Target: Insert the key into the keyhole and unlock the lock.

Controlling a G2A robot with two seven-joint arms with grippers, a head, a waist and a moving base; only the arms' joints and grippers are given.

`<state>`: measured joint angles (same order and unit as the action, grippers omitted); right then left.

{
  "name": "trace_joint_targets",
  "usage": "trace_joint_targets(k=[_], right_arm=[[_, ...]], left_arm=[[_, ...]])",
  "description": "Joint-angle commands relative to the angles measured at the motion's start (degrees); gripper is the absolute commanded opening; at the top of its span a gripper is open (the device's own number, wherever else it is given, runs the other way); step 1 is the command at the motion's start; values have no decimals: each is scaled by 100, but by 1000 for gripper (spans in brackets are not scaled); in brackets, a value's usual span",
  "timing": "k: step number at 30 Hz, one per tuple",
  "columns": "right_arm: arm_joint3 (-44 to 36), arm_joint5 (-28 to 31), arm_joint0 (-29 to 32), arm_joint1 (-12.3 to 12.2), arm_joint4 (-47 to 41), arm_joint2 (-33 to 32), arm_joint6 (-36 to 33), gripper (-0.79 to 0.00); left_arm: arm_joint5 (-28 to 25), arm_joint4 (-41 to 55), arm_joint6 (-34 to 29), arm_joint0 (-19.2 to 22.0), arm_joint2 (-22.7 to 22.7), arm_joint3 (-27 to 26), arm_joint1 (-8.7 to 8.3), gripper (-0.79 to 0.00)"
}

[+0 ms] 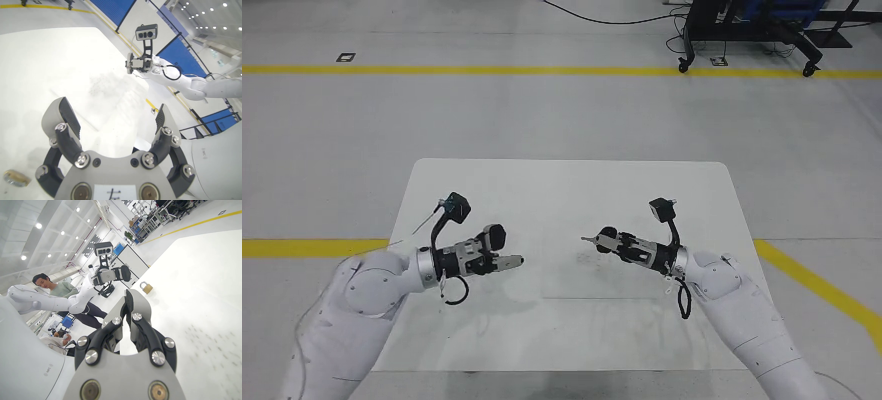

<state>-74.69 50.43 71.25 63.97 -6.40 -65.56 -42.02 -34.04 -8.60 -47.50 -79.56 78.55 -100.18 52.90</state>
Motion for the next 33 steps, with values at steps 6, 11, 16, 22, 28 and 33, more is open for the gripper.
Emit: trace_joint_targets(k=[6,11,16,22,28,33], right_arm=[[0,0,0,0,0,0,0,-785],[0,0,0,0,0,0,0,-785],[0,0,0,0,0,0,0,-785],[0,0,0,0,0,0,0,-785],[0,0,0,0,0,0,0,-785],[0,0,0,0,0,0,0,-785]], left_arm=[[1540,-2392,121,-895,675,-1271,-114,0],[2543,-3662,221,-1269,564,-1686,-105,0],[3047,-4293,14,-1238,263,-1634,-76,0],[3452,-4600,-284,-956,-31,-1393,-25,-40],[3635,-4710,-493,-829,-166,-1287,11,-108],[3685,-4824,-644,-773,-271,-1228,34,-151]])
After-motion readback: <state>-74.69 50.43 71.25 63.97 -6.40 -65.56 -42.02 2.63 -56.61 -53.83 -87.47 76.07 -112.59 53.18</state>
